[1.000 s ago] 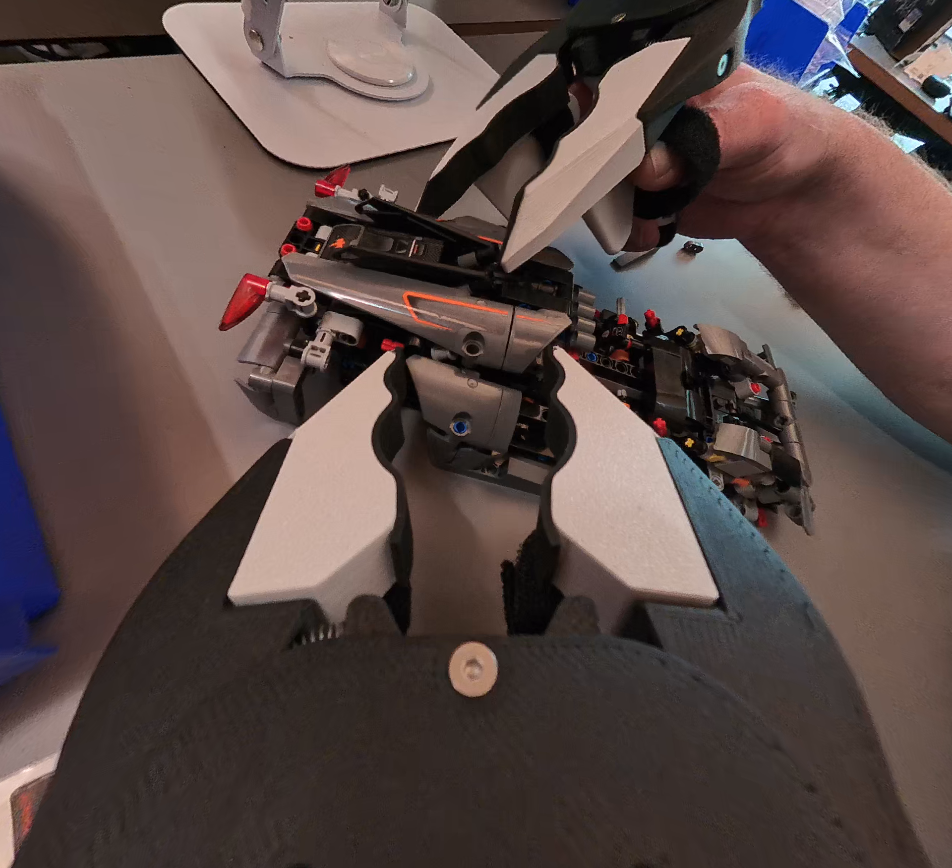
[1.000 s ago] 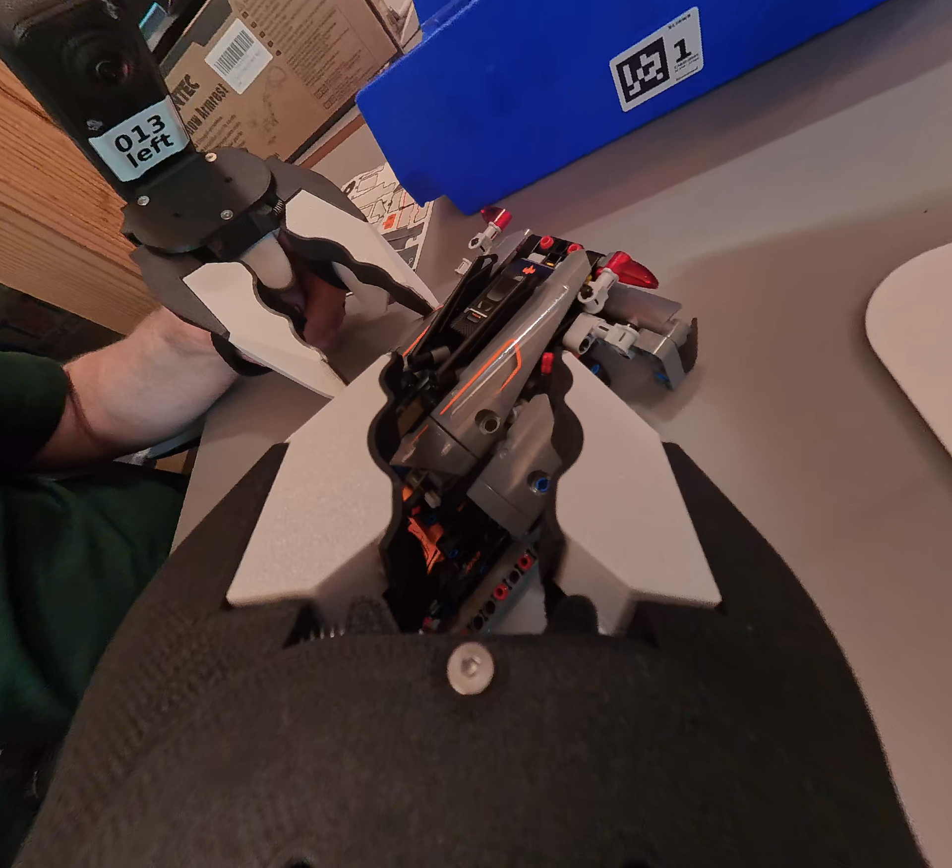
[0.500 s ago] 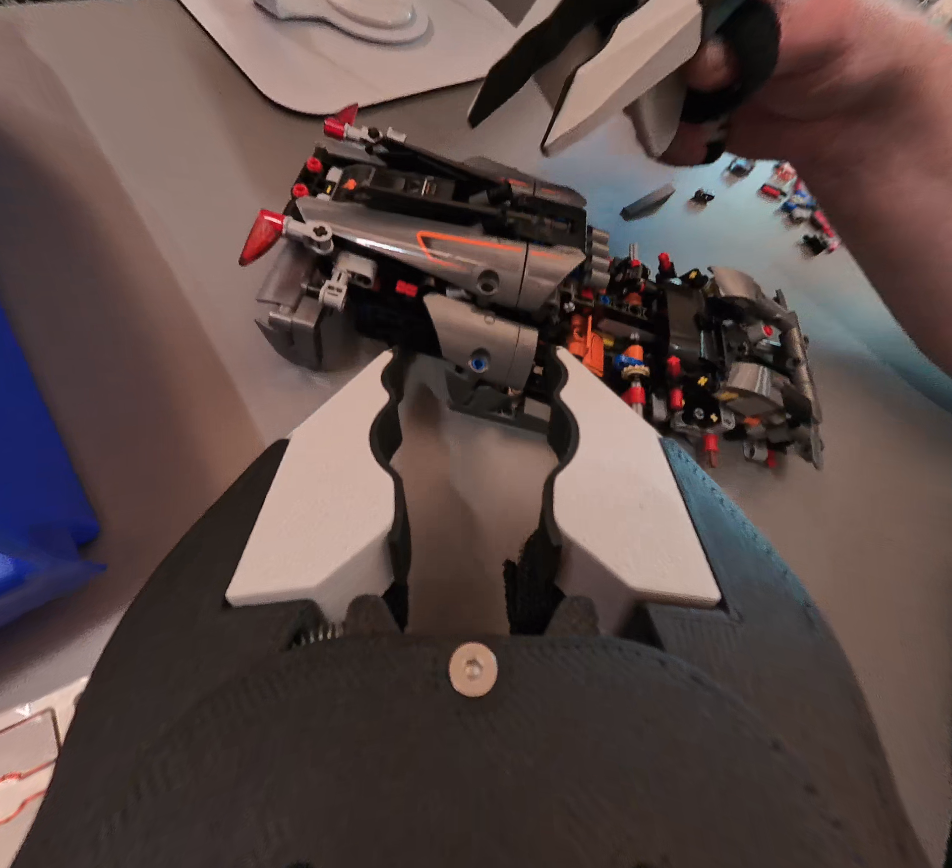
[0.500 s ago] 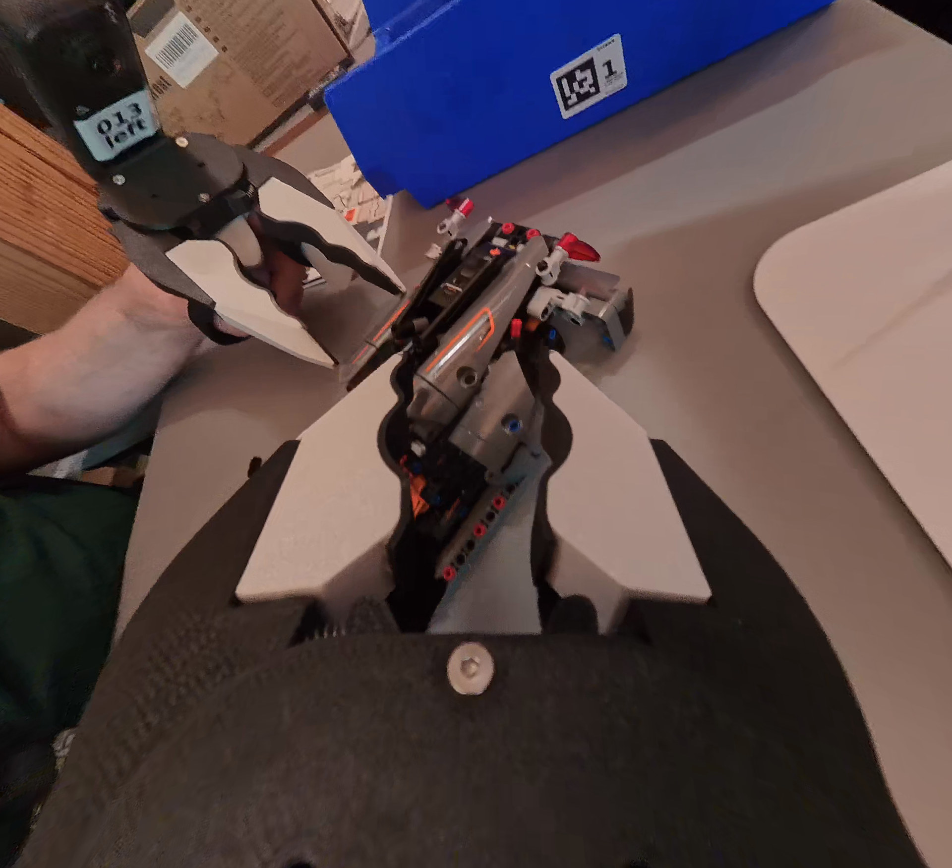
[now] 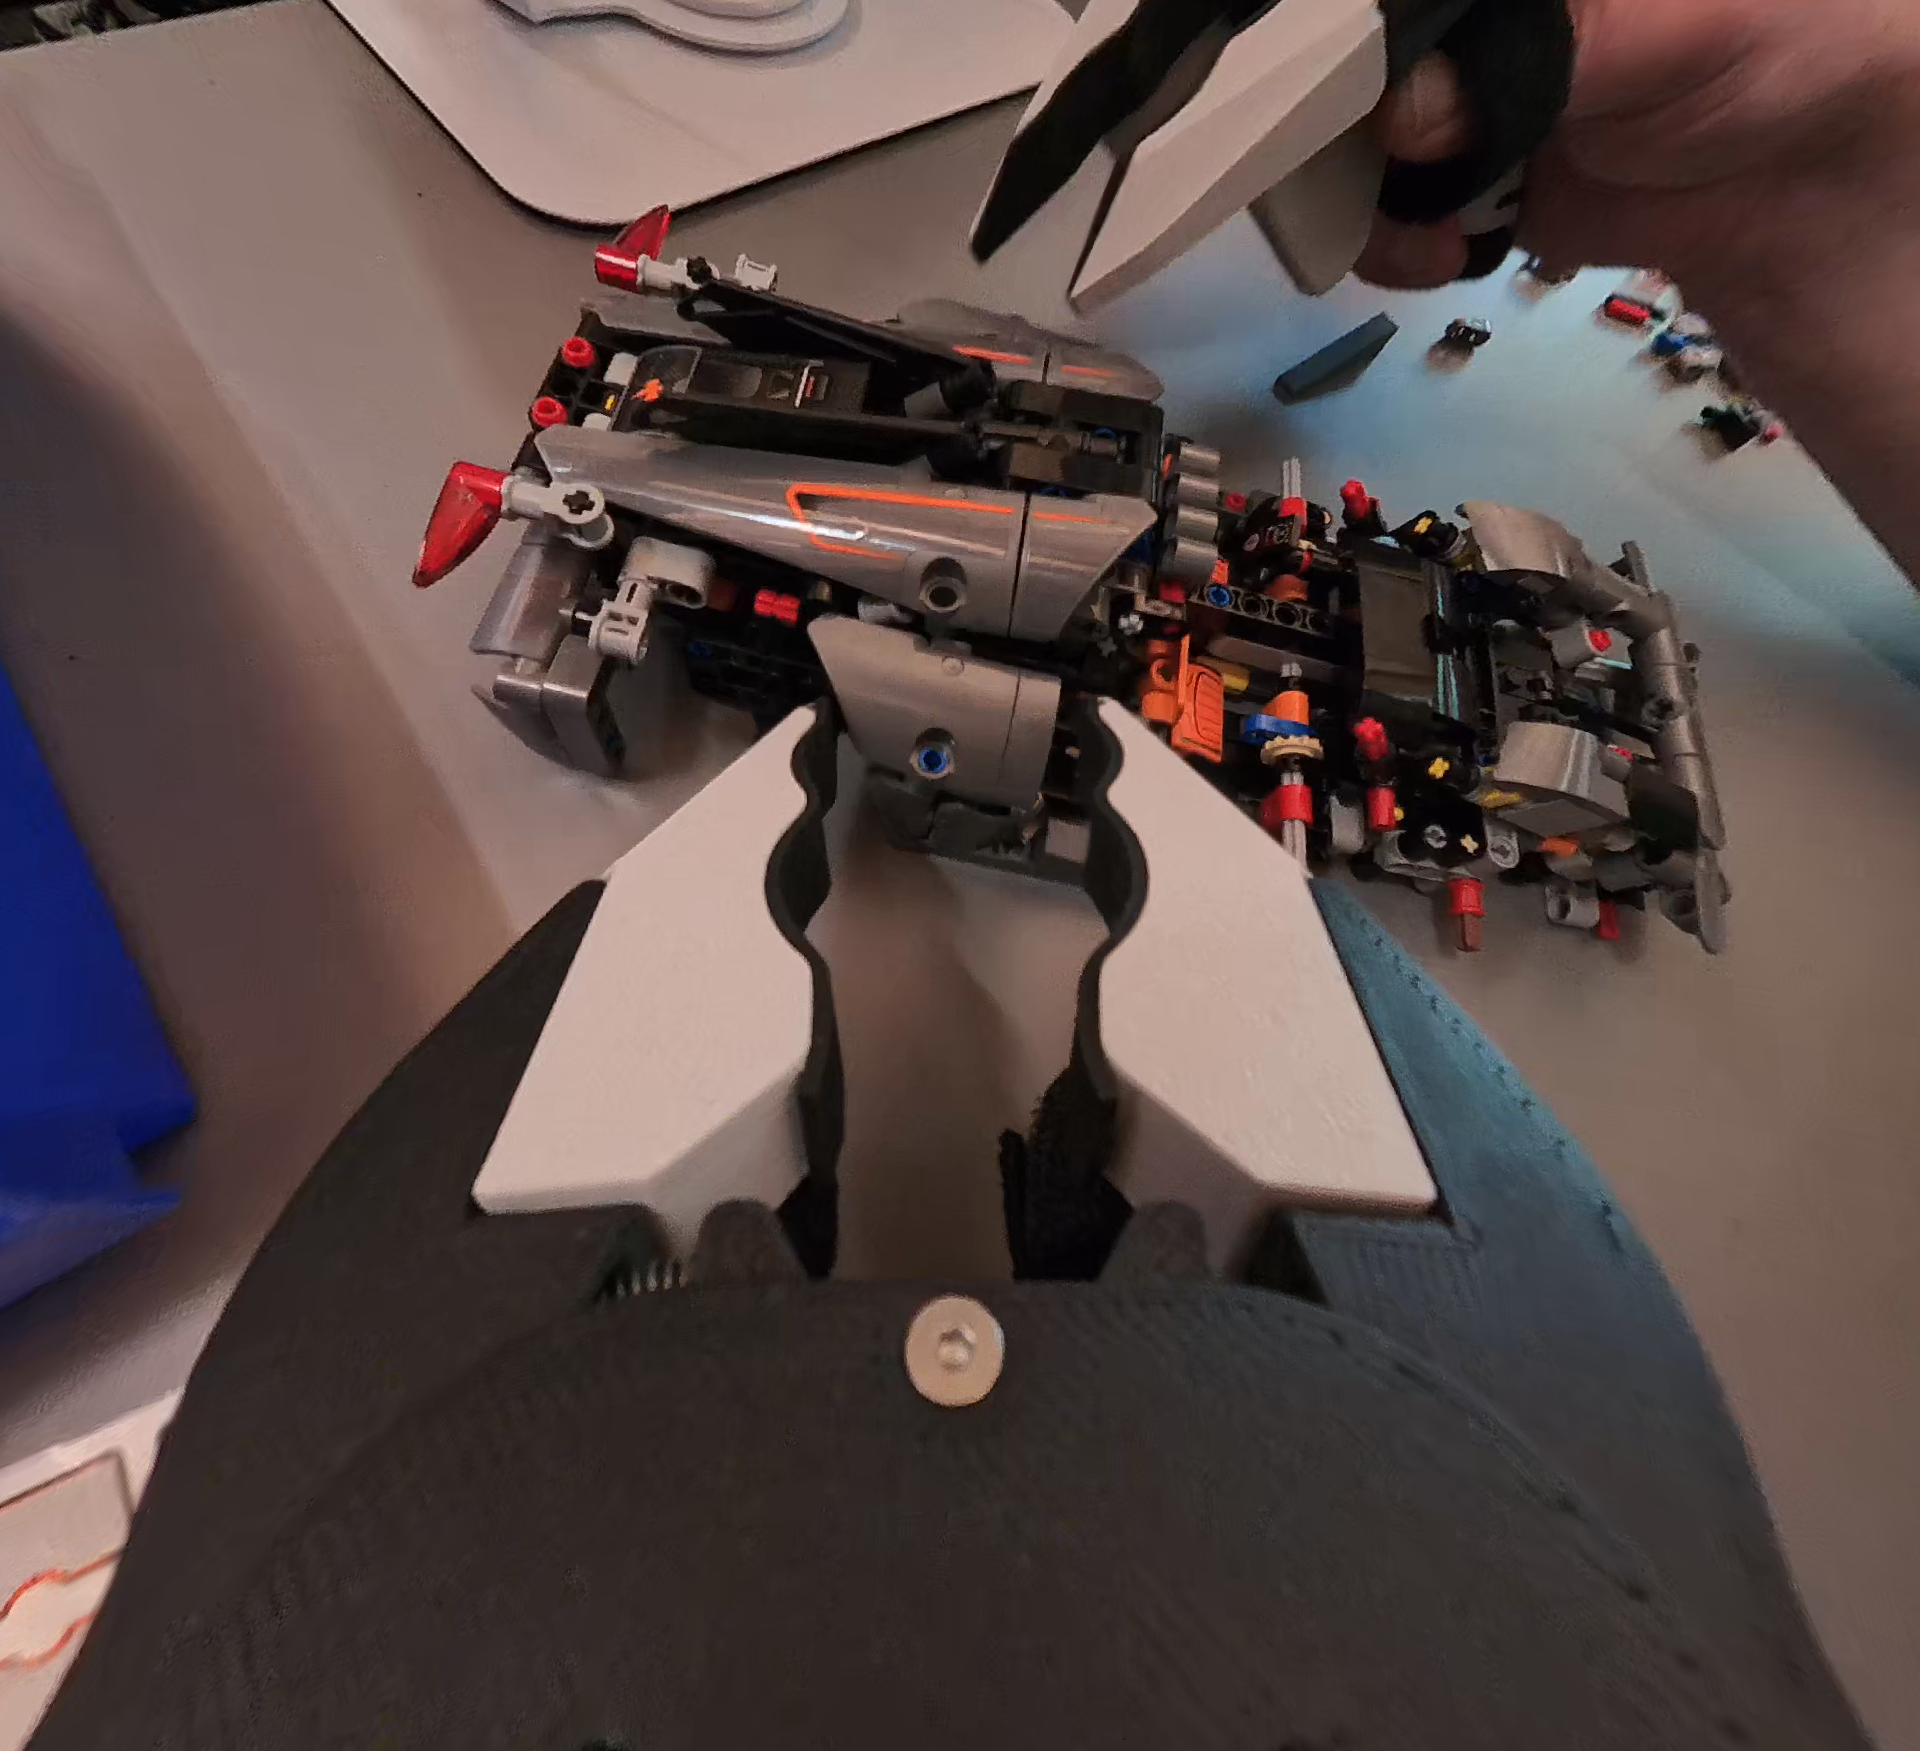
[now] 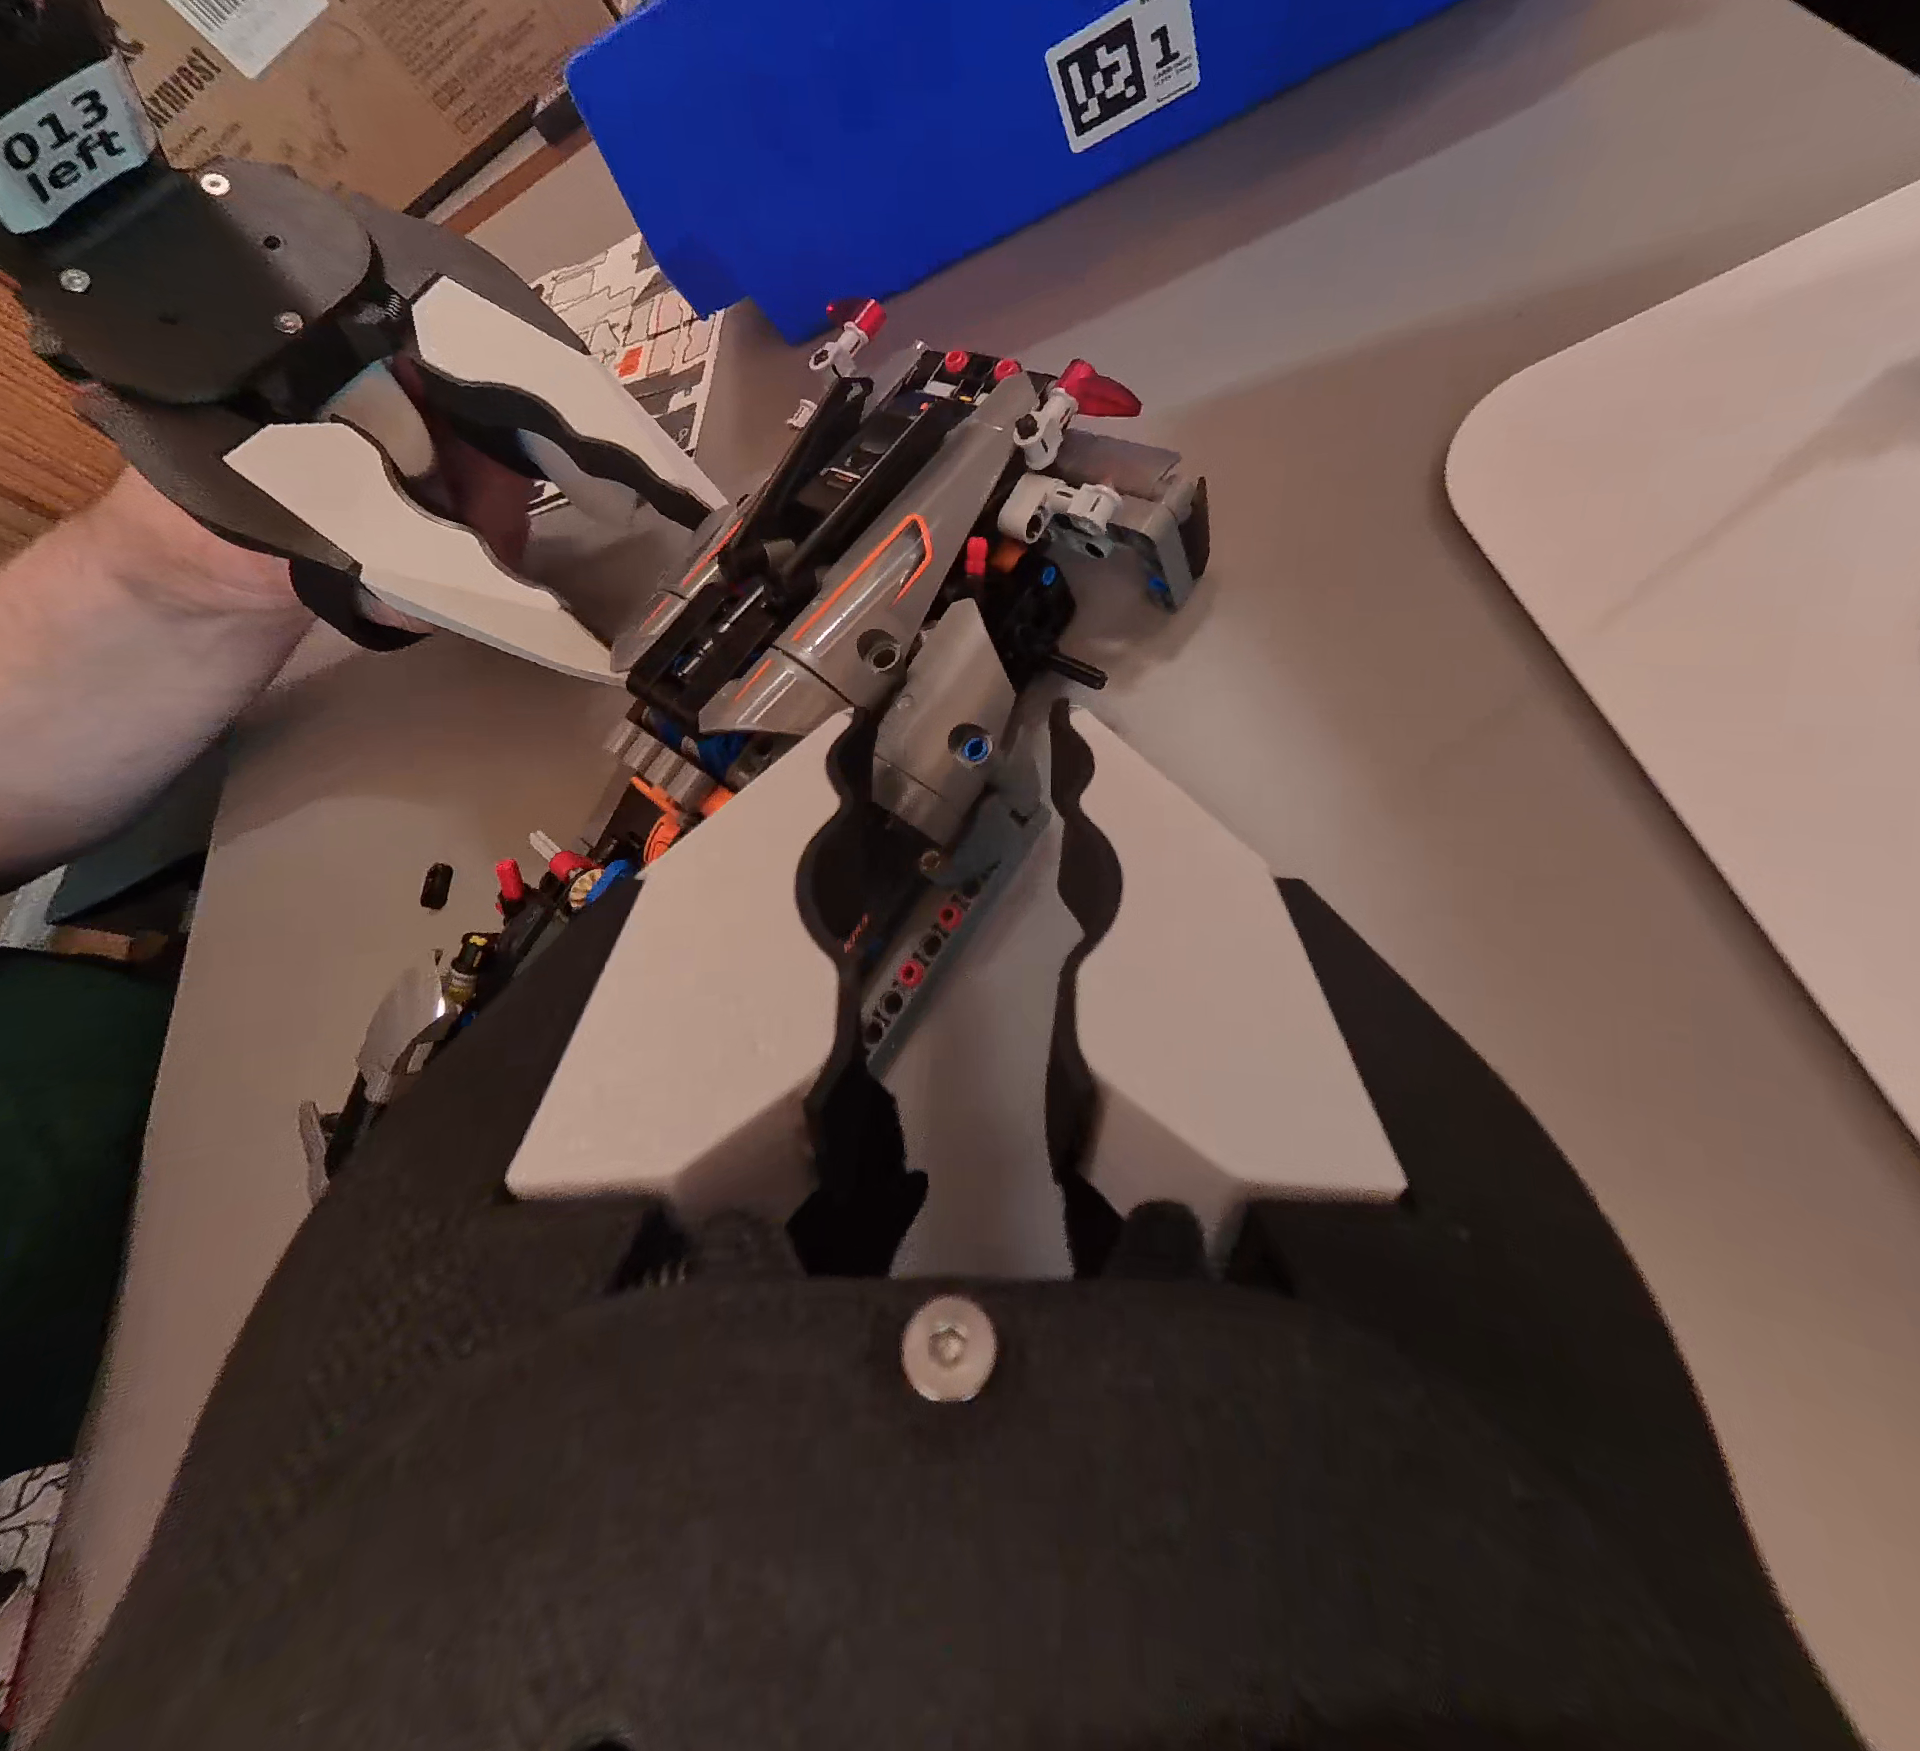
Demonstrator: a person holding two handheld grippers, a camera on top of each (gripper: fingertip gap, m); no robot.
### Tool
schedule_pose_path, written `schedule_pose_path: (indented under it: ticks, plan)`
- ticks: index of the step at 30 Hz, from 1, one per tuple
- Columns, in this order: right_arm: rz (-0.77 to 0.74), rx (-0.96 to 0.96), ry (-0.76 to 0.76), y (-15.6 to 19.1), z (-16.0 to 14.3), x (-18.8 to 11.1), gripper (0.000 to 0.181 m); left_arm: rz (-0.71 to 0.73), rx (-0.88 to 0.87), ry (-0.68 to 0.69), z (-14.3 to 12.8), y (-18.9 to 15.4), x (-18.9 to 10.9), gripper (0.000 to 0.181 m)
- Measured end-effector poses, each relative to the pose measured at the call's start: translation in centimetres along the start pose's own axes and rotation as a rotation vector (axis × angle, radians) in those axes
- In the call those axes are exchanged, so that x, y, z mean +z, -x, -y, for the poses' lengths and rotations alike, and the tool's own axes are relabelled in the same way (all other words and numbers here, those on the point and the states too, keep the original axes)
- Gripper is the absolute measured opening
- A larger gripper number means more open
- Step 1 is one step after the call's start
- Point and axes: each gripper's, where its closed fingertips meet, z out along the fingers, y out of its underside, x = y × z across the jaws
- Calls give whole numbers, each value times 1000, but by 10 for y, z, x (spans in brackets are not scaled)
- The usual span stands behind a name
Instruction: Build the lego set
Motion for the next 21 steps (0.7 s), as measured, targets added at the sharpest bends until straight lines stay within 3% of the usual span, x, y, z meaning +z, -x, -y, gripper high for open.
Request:
schedule_pose_path:
  ticks: [4, 7, 12, 16, 21]
  plan:
    - [-62, -33, -1, -1, -2, -15, 37, 32, -10, 7, -6, 4, -15, 54]
    - [-98, -86, -39, 7, 0, -29, 38, 62, 4, -84, 9, 2, -35, 57]
    - [-191, -243, -229, 31, 24, -60, 39, 112, 154, -217, 75, -13, -59, 57]
    - [-339, -372, -374, 42, 58, -102, 39, 137, 329, -278, 138, -29, -53, 54]
    - [-659, -314, -506, -7, 93, -173, 67, 188, 464, -257, 188, -30, -21, 51]
